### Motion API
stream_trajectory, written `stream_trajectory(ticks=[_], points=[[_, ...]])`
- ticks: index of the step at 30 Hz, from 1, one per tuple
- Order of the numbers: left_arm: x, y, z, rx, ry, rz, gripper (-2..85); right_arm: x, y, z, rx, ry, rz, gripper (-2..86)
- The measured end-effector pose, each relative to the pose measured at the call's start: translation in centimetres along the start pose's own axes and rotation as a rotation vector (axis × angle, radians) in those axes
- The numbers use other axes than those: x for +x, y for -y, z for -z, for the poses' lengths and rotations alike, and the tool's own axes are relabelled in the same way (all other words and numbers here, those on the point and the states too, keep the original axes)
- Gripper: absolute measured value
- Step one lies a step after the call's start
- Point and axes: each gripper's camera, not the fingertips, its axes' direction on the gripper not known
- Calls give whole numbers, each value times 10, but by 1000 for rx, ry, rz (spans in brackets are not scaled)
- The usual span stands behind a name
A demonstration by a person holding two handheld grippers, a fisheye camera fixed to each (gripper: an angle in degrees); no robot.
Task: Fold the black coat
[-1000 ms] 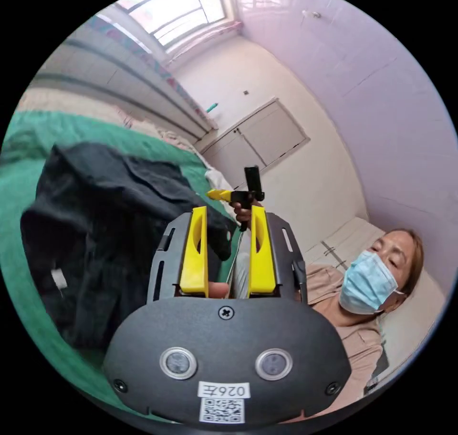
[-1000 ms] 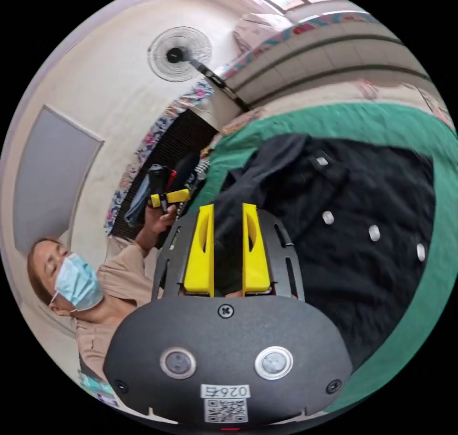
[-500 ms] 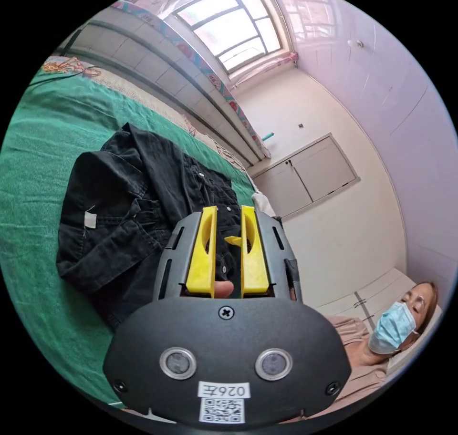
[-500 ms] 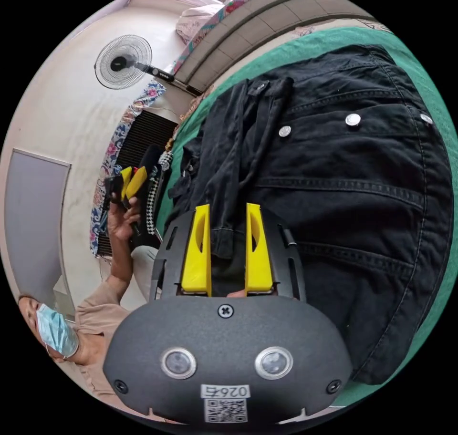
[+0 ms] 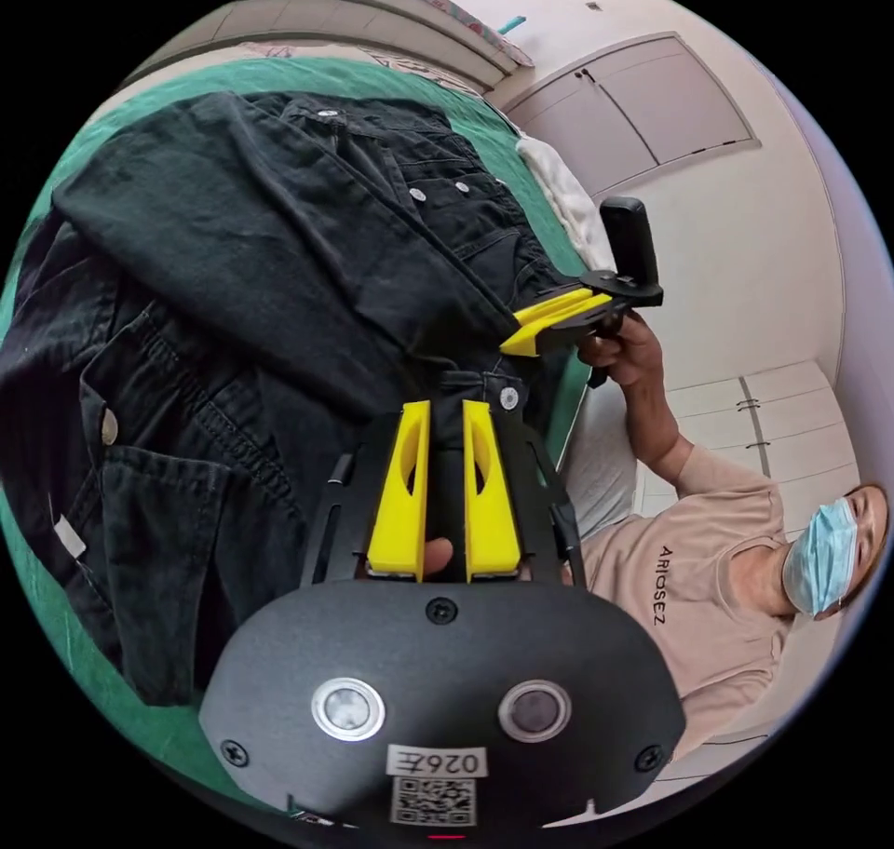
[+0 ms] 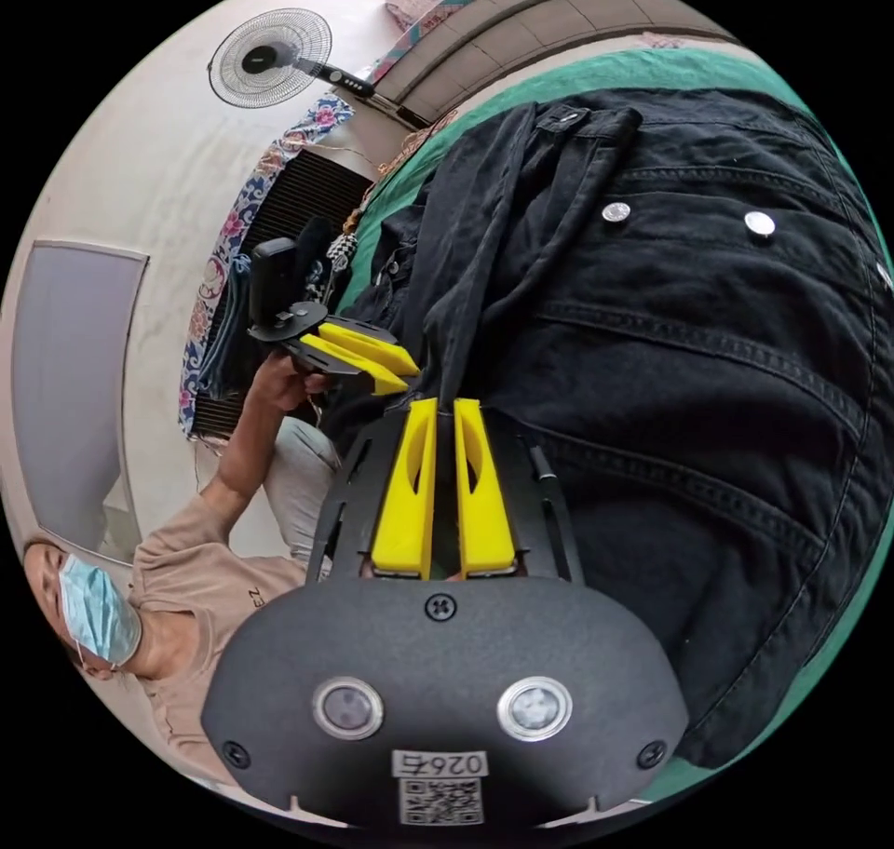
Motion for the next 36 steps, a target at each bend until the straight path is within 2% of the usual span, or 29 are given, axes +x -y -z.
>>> stream_trajectory(ticks=[3,8,10,12,14,16,19,23,28,33,36], points=[[14,3,15,40,-18,-16,4,12,18,30,31,-29,-41,15],[35,1,35,153,-32,-66,-8,23,45,111,148,-142,-59,6],[36,6,29,132,9,-50,-9,39,61,139,146,-168,-78,-3],[29,18,4,14,84,20,-9,56,74,160,143,-187,-106,-8],[26,27,-16,-86,125,44,-9,69,83,189,177,-207,-132,-10],[35,33,-16,-86,137,33,-9,76,88,245,279,-224,-138,-10],[74,37,2,-19,182,-53,-10,85,86,325,422,-287,-150,-9],[137,39,25,193,140,-222,-10,122,87,402,521,-396,-245,-3],[156,97,-4,284,95,-172,-9,180,115,478,589,-375,-339,34],[157,206,-61,298,-29,-69,-5,206,168,507,569,-312,-328,53],[160,259,-84,299,-2,-25,19,222,211,512,520,-313,-338,74]])
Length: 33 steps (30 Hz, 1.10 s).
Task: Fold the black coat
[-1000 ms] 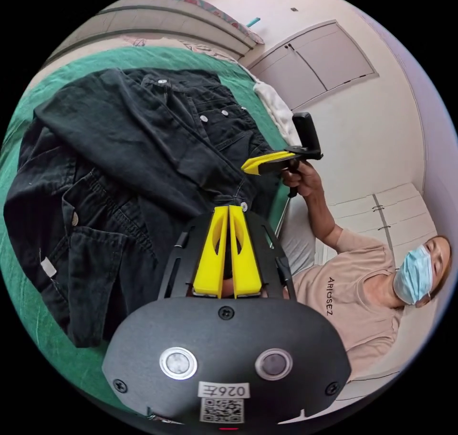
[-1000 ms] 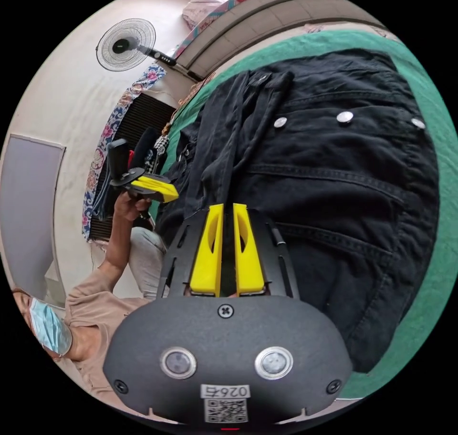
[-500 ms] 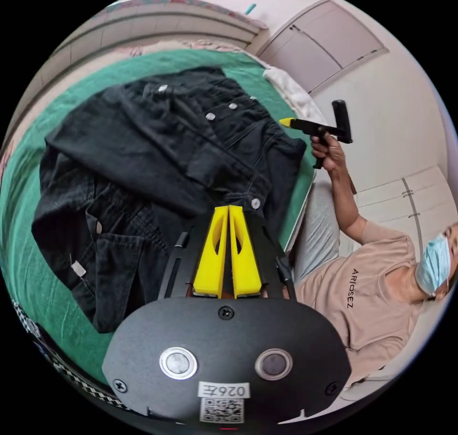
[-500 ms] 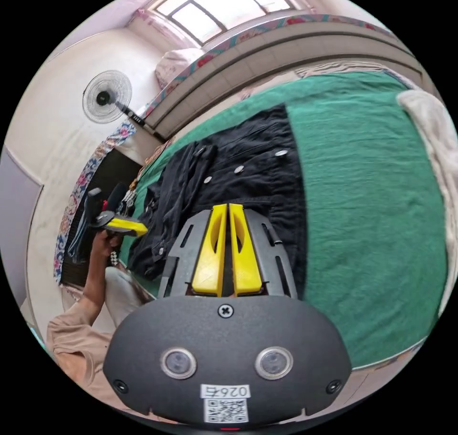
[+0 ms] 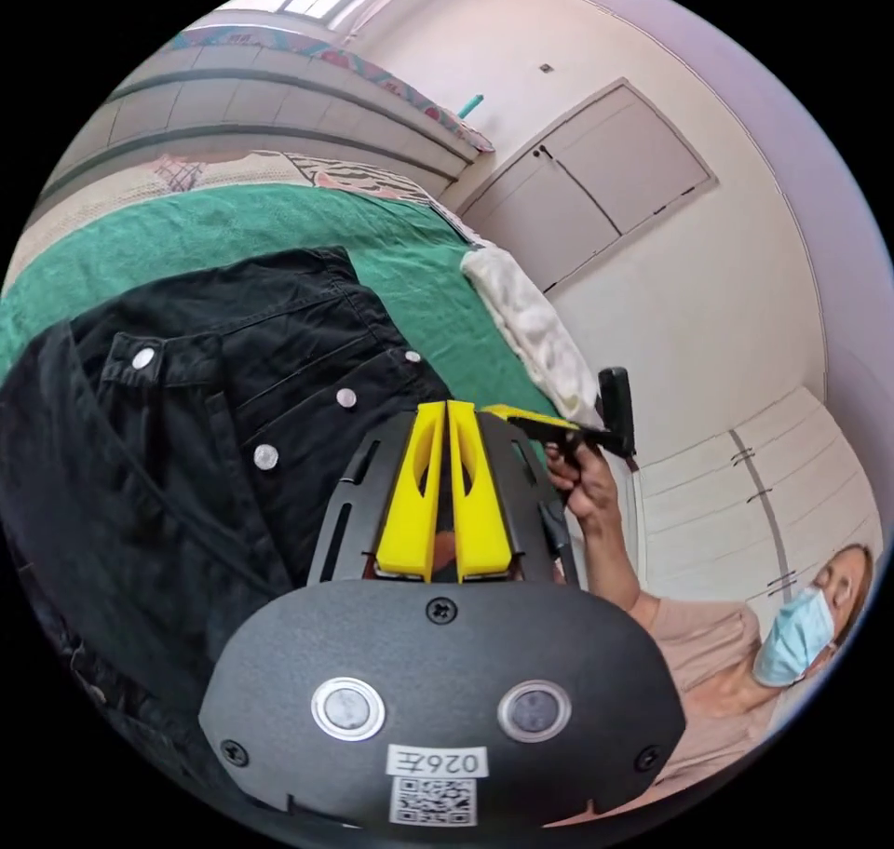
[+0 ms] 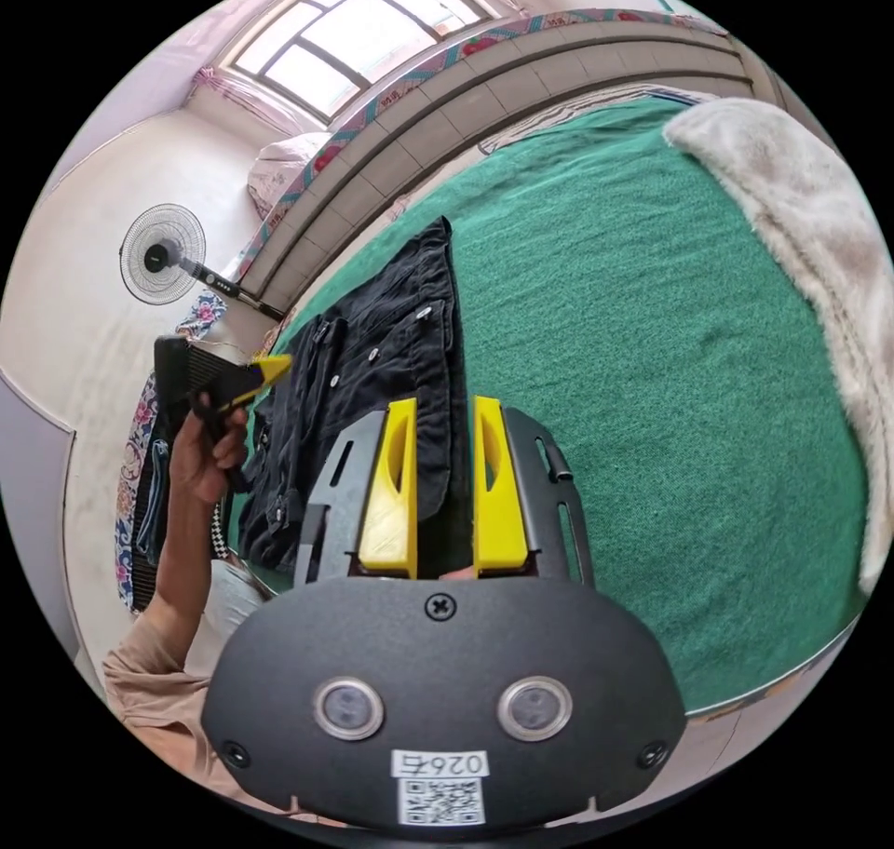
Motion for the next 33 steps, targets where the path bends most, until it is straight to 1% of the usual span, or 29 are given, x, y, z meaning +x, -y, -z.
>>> stream_trajectory(ticks=[4,6,8,12,13,15,17,19,20,22,24,25,27,28,30,31,33], points=[[6,43,-40,-39,104,13,84,-5,55,-24,-16,61,-16,91],[6,65,-65,-76,162,31,134,-14,74,-34,-10,96,-20,98],[8,78,-82,-100,197,23,158,-32,90,-41,-8,54,2,95],[8,98,-123,-235,263,40,184,-69,123,-61,-2,-44,19,66],[9,100,-125,-236,271,47,186,-79,132,-66,0,-46,24,62],[12,107,-131,-264,280,62,189,-94,145,-77,-16,-5,38,46],[14,112,-134,-288,268,65,197,-110,156,-92,-43,85,56,27],[17,116,-138,-304,251,65,211,-140,165,-98,-4,172,100,7],[22,119,-141,-318,247,56,225,-151,167,-98,7,175,124,4],[30,122,-148,-357,265,25,237,-206,170,-100,47,130,241,-8],[38,126,-159,-429,359,-6,230,-251,167,-109,60,61,326,-11],[40,126,-161,-450,398,-12,207,-281,164,-118,67,17,384,-11],[41,126,-166,-505,546,-37,121,-320,160,-132,69,-65,450,-9],[40,125,-165,-503,561,-37,101,-339,156,-139,77,-124,469,-5],[32,120,-161,-492,556,-23,66,-360,150,-143,101,-161,486,18],[29,118,-158,-483,544,-17,62,-369,148,-145,93,-146,483,73],[12,111,-147,-446,473,26,53,-379,147,-155,40,-110,470,135]])
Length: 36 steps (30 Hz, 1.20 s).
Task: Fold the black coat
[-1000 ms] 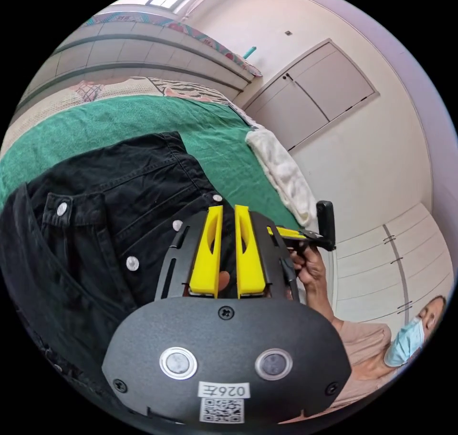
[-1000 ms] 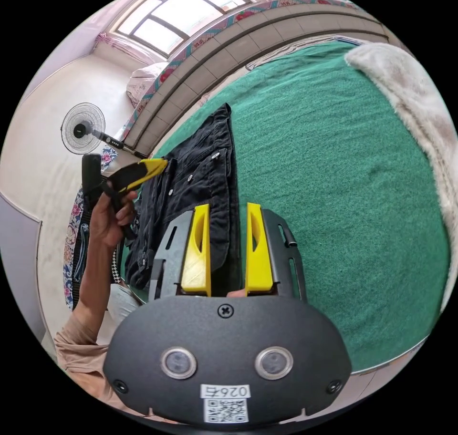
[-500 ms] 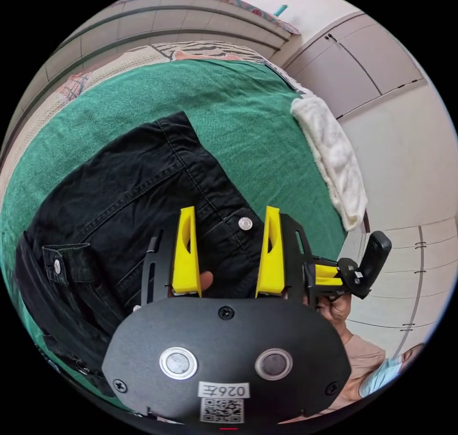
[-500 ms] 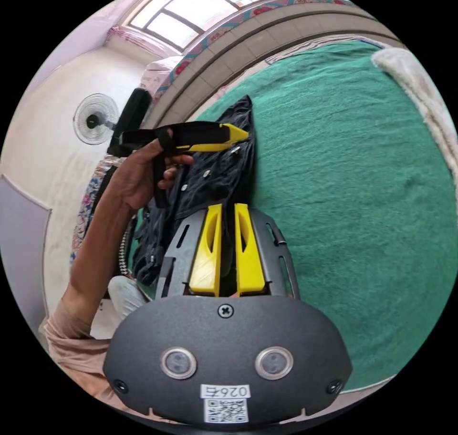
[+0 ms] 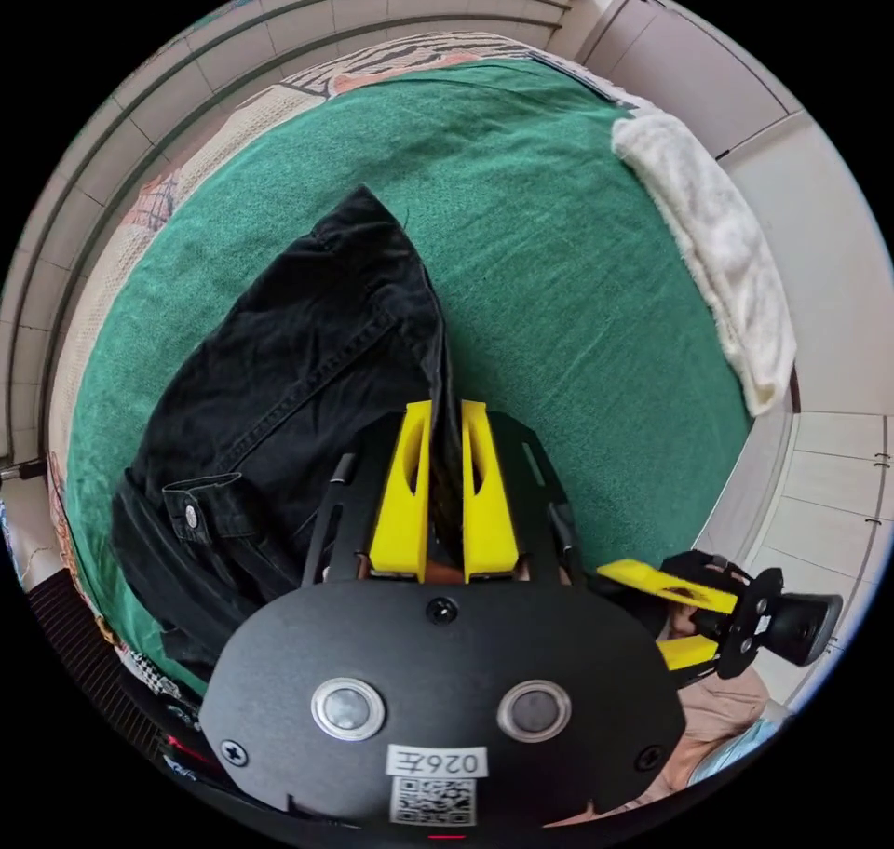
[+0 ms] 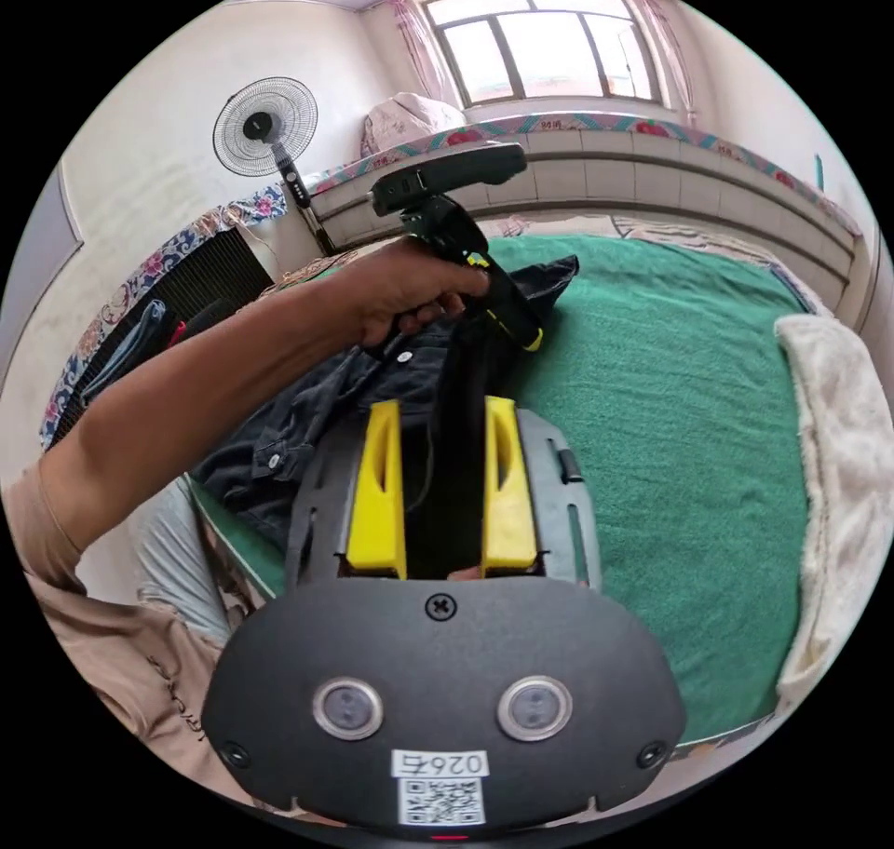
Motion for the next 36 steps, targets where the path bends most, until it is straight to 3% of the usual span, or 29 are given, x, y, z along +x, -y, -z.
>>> stream_trajectory(ticks=[2,4,6,8,12,16,20,28,34,36], points=[[-16,-8,-1,20,-62,26,51,-7,2,-26,-92,4,-17,148],[-29,-16,-2,42,-112,43,47,-15,3,-82,-318,-26,-7,69],[-42,-28,1,72,-149,67,37,-26,2,-98,-356,-47,10,12],[-47,-36,13,109,-161,78,31,-37,1,-80,-300,-47,6,-5],[-52,-61,59,194,-214,1,23,-60,-15,1,-38,138,-40,-11],[-78,-105,107,337,-405,-78,20,-154,-35,66,134,28,24,-11],[-147,-183,146,449,-547,-112,21,-269,-46,72,156,-34,155,-11],[-337,-391,147,603,-541,69,18,-542,-89,-82,-52,56,456,-10],[-474,-506,57,576,-645,330,19,-676,-202,-262,-321,-28,606,24],[-509,-529,3,535,-763,415,22,-689,-239,-282,-391,-17,621,32]])
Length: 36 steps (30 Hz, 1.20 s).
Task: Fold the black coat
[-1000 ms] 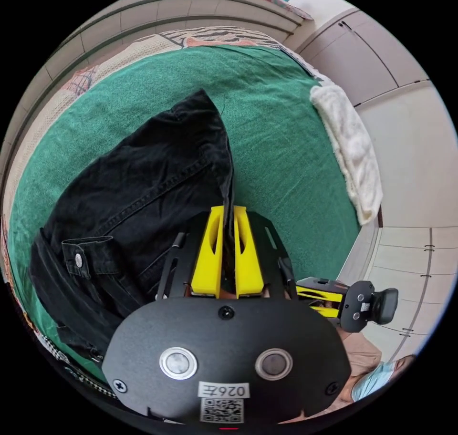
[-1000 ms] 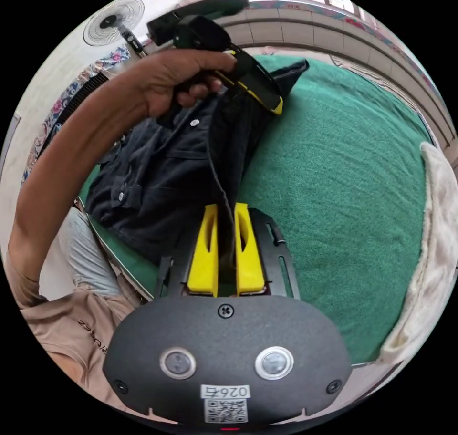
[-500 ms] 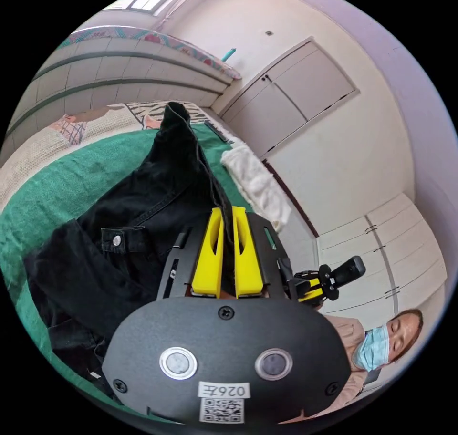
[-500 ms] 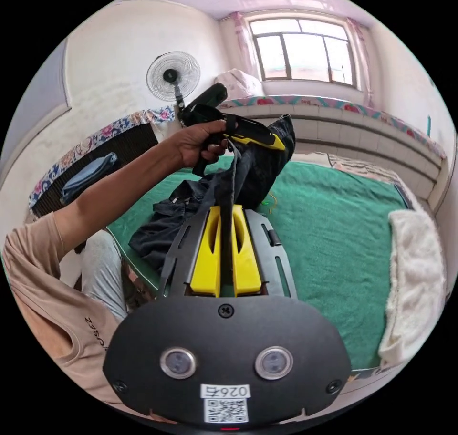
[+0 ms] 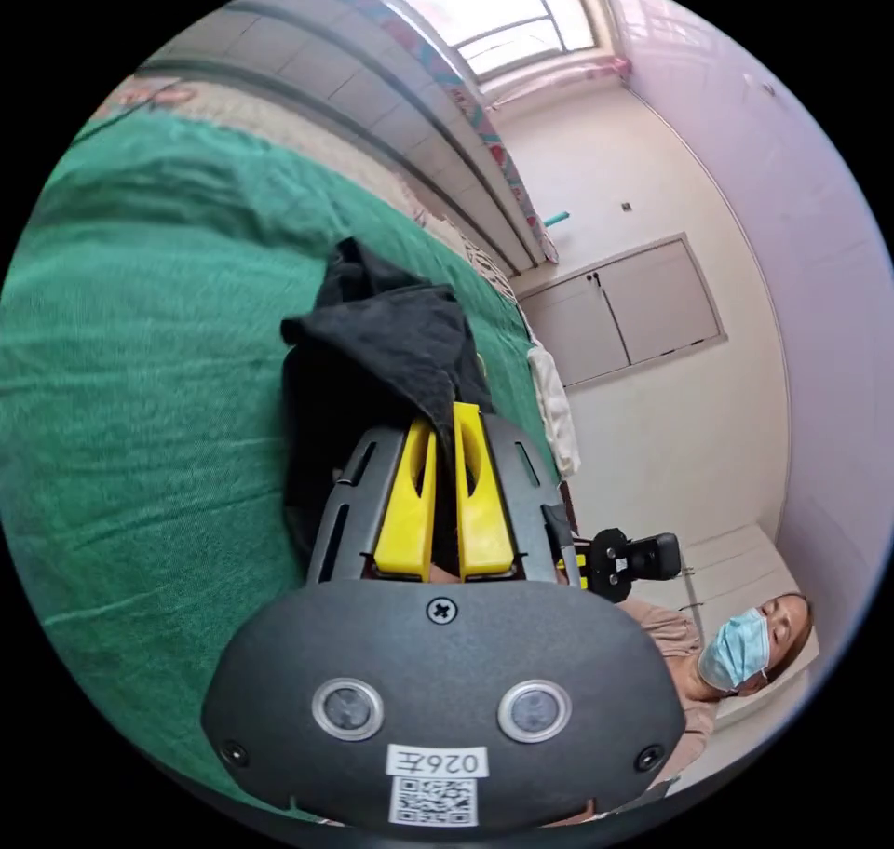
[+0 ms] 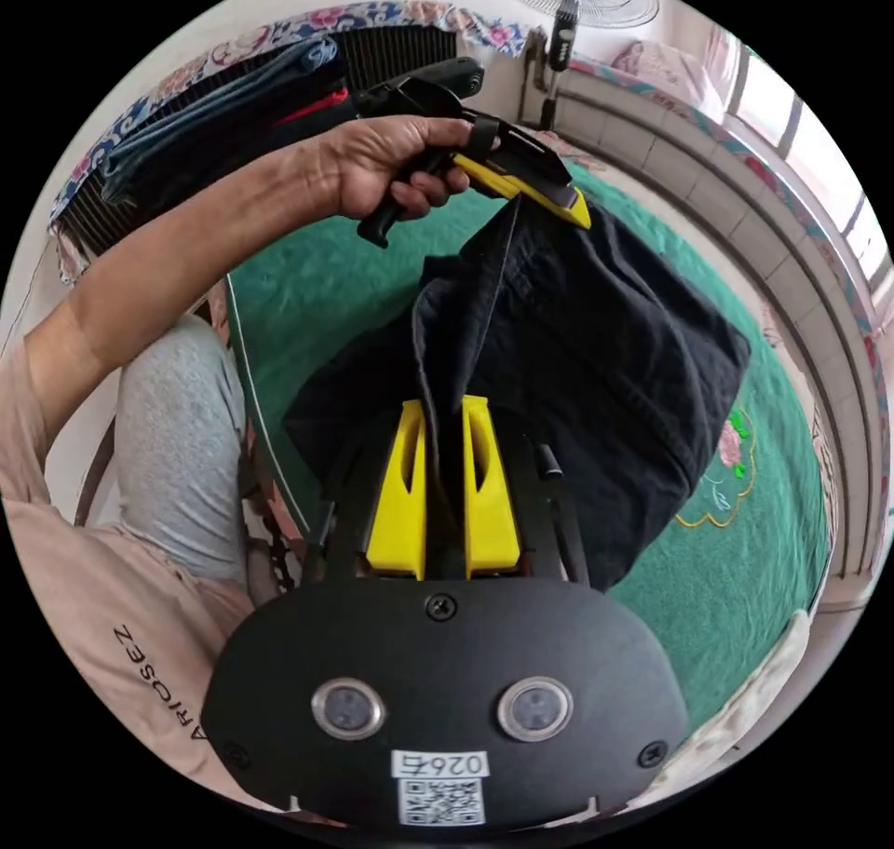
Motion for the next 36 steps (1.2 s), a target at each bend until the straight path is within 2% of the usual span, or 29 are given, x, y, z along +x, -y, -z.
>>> stream_trajectory(ticks=[2,4,10,12,16,18,20,22,25,27,29,31,32,34,36], points=[[-36,-5,3,-12,-95,82,26,-21,-23,-6,-18,18,24,36],[-52,-9,15,31,-115,105,28,-36,-62,6,7,59,23,40],[-64,-25,59,141,0,118,20,-24,-189,61,153,405,-32,52],[-50,-31,74,163,41,80,23,-17,-234,76,190,438,-54,51],[-10,-37,78,101,255,-42,51,-20,-325,79,127,396,-100,43],[5,-41,66,50,354,-102,107,-39,-356,72,71,385,-78,46],[2,-43,53,22,331,-115,159,-67,-383,68,36,381,-34,58],[-7,-43,38,-17,266,-115,169,-112,-412,62,4,379,35,73],[-23,-37,9,-82,220,-94,144,-181,-441,26,-133,322,140,81],[-29,-29,-17,-216,257,-55,48,-221,-458,-8,-228,193,170,43],[-13,-23,-14,-201,302,-114,31,-259,-477,-31,-293,80,220,16],[9,-17,2,-157,321,-187,26,-307,-514,-11,-256,-2,326,5],[19,-13,12,-135,324,-220,27,-318,-526,0,-226,2,364,5],[17,-10,20,-132,284,-223,31,-350,-580,37,-131,154,525,5],[-9,-7,21,-173,240,-142,49,-354,-610,47,-146,260,573,1]])
